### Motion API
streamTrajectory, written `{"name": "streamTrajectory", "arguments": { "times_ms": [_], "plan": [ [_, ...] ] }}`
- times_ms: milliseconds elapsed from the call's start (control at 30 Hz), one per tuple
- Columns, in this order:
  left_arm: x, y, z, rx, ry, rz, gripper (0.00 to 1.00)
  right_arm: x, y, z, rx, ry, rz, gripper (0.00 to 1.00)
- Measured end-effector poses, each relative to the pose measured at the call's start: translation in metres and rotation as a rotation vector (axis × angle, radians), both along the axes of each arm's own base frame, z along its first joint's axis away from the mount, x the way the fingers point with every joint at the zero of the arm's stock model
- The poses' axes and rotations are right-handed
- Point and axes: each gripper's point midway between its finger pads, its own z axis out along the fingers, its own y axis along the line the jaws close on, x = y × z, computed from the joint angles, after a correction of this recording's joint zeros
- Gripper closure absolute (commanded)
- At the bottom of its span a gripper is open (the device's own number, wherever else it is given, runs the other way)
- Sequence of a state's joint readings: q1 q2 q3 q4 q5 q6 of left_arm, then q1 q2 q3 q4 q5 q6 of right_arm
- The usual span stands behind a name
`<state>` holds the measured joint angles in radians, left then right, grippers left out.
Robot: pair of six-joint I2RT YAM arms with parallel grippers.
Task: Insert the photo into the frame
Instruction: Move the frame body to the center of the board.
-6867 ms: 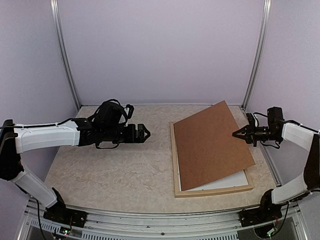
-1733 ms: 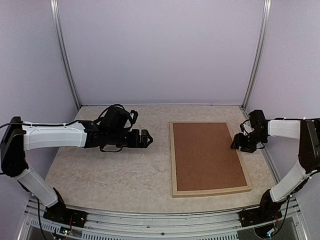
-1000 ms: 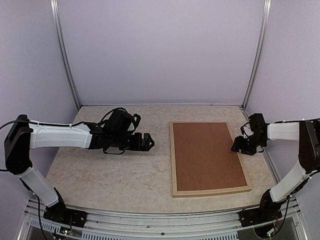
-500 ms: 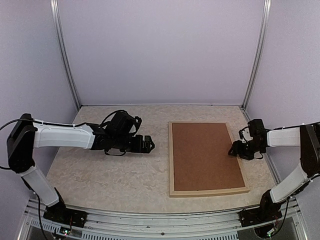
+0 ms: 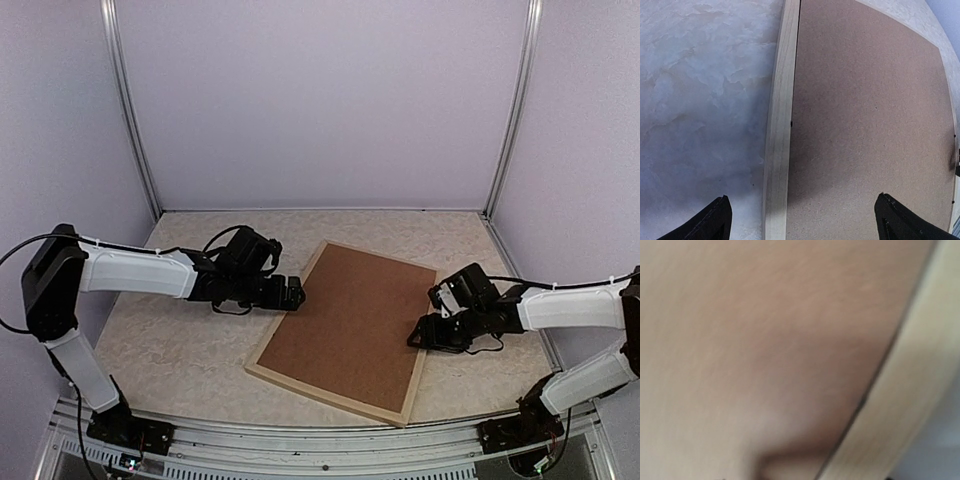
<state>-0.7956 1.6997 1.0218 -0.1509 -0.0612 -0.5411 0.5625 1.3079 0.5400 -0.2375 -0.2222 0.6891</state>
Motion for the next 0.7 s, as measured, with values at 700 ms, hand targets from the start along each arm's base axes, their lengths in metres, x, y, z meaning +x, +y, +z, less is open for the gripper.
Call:
{"name": "streamTrajectory", "arguments": {
  "times_ms": [700],
  "plan": [
    [0.008,0.029,0.014,0.044,-0.063,0.085,0.01,0.186,-0.054,0.082,-0.223,-0.327,-0.1,0.18]
  ]
}}
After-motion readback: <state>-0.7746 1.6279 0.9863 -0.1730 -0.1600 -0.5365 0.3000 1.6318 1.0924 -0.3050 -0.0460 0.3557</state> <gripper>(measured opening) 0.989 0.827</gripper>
